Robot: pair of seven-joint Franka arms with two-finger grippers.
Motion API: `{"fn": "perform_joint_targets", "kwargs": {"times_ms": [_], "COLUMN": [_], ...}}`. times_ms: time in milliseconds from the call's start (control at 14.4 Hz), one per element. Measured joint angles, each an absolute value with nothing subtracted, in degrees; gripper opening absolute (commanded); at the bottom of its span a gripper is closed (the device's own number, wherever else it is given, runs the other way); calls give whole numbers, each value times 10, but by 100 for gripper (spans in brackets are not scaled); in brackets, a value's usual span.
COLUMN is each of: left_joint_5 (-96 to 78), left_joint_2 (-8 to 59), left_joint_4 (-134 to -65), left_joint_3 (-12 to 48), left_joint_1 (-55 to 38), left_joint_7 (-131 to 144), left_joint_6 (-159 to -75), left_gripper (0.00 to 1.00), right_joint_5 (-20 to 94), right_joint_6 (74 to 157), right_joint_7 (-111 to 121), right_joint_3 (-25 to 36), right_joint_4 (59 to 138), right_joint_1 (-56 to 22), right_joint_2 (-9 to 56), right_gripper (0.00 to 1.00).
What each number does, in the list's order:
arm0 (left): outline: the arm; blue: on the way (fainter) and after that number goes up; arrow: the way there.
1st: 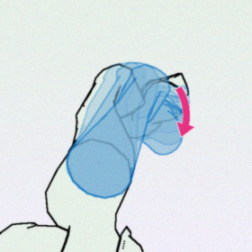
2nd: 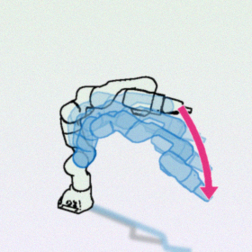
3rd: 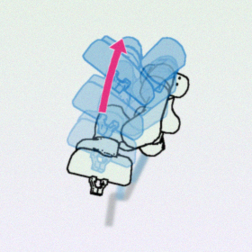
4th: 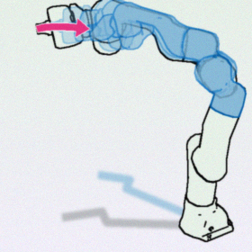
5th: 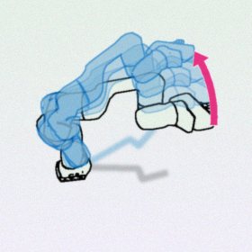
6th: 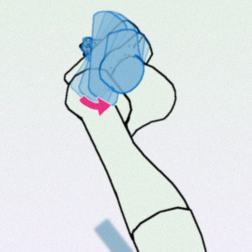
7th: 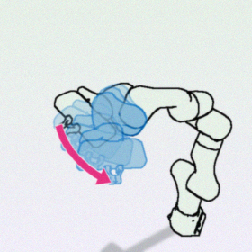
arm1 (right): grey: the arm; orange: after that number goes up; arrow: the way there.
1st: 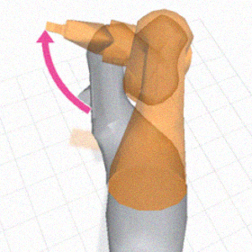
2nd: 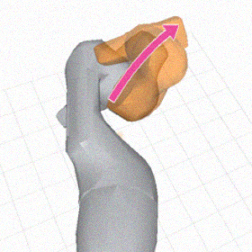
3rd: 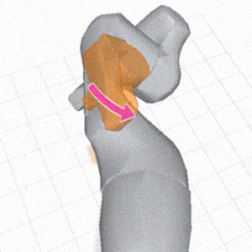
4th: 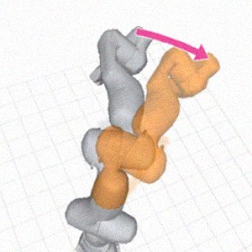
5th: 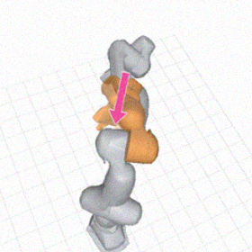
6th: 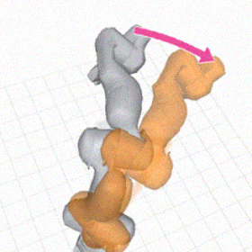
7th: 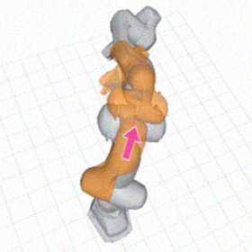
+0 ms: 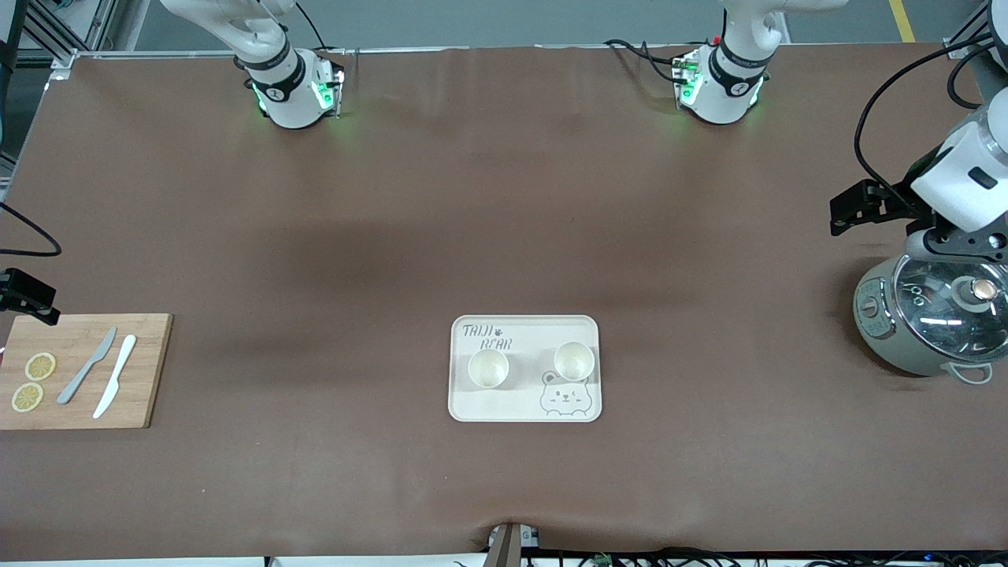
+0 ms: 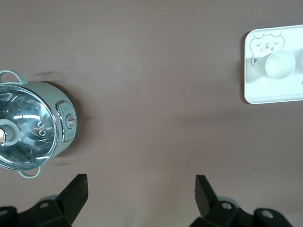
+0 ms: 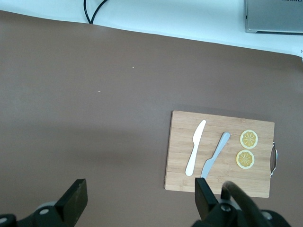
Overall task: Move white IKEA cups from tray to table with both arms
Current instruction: 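Reach the left gripper down toward the cup on the white tray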
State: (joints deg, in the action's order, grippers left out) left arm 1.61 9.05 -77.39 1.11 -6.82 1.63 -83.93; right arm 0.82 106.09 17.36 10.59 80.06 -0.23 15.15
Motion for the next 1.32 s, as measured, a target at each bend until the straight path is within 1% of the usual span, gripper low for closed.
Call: {"fn": "perform_joint_targets", "kwargs": {"times_ms": [348, 905, 1184, 1323], "left_joint_5": [28, 28, 28, 28], "left_joint_2": [101, 125, 181, 223], "left_joint_4": [-774, -775, -777, -777], "left_joint_3": [12, 20, 23, 24], "left_joint_1": [-69, -81, -137, -177], "left_joint_7": [16, 30, 124, 174], "left_joint_6": [-849, -889, -933, -975], "left_gripper": [100, 100, 100, 100], "right_joint_5": [8, 8, 8, 8], "right_joint_6": [1061, 1061, 1061, 1062], "right_joint_7": [174, 174, 174, 174], "right_joint_3": [106, 106, 106, 106], "right_joint_4": [801, 801, 801, 800], "right_joint_1": [-2, -2, -2, -2], "right_joint_2": [152, 152, 152, 152], "right_gripper": [100, 100, 100, 100]}}
